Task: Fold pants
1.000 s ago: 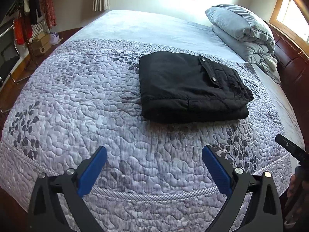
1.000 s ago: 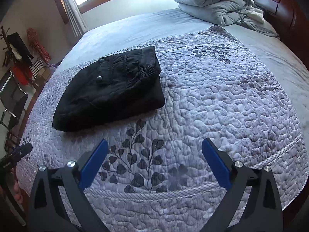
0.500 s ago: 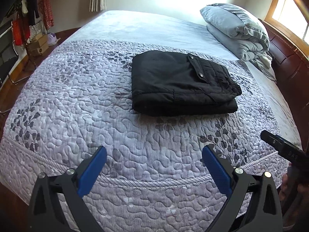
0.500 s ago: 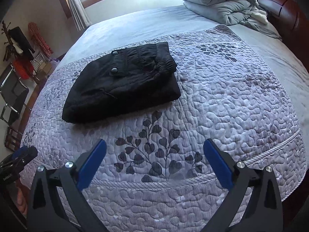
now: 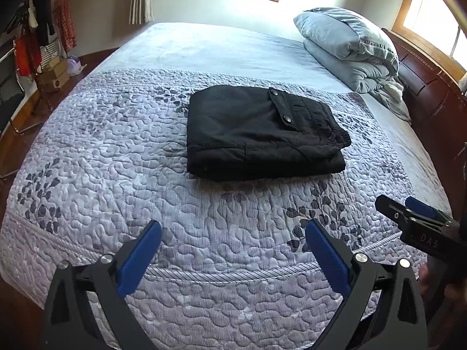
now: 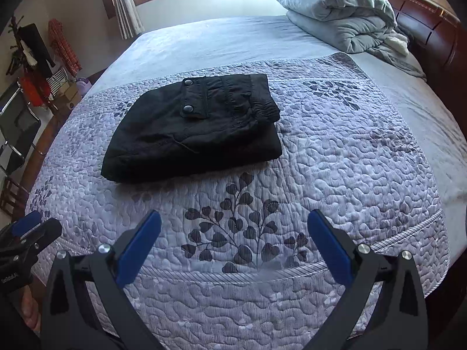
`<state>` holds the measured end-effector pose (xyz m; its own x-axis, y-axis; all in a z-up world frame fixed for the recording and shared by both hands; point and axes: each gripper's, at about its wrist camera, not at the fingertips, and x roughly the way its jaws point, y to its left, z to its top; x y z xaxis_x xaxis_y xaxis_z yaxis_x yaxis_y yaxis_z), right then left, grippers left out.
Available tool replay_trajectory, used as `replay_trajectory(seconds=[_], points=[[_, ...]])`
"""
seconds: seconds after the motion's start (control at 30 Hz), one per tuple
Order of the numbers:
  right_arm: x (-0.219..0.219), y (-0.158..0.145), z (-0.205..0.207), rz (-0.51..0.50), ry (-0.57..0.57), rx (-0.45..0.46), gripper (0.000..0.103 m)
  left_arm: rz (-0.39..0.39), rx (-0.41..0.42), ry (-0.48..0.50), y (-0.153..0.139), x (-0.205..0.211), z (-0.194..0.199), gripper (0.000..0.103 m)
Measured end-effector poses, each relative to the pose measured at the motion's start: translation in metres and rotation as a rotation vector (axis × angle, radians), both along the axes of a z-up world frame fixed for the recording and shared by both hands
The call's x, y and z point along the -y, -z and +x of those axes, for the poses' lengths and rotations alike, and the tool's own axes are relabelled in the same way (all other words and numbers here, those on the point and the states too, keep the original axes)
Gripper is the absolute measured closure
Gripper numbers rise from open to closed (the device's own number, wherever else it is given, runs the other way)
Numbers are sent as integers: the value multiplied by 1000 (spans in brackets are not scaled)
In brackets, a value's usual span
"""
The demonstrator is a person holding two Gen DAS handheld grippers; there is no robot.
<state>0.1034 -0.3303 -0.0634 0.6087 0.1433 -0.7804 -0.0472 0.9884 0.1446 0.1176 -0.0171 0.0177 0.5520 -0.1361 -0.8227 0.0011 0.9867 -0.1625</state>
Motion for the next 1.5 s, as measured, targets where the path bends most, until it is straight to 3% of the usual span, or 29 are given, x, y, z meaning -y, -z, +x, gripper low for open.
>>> replay_trajectory(seconds=[0.23,0.57,1.5], points=[[-5,-7,-3,-34,-10,21,3,30,46,-26,-13,-3,-2,4],[-1,-2,-3,-58,-1,14,3,87,43,-52,-7,-8,2,4],[-3,6,9,-72,-6,0,3,108,52,-58,-3,-17,20,4]])
